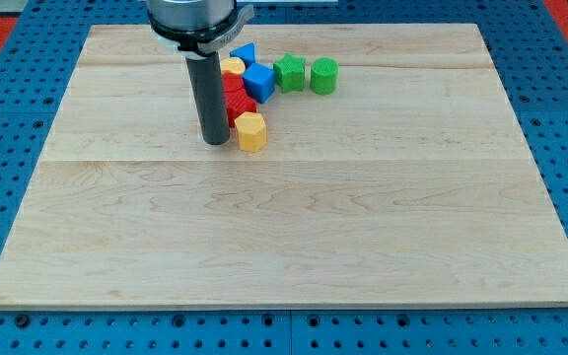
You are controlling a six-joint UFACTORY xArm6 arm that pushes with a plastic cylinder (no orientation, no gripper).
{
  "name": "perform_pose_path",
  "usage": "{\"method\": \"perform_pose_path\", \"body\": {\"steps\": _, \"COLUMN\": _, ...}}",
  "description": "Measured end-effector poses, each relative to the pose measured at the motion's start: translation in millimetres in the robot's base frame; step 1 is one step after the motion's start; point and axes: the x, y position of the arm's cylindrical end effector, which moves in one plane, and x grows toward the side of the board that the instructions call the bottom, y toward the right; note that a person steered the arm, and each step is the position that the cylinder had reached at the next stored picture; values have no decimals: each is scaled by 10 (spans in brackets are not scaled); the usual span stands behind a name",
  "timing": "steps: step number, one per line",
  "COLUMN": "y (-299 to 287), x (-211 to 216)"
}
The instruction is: Nudge the yellow hexagon to the right side of the board
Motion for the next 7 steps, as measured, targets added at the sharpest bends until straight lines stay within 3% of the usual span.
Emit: {"method": "perform_pose_path", "body": {"steps": 7, "y": 397, "x": 33}}
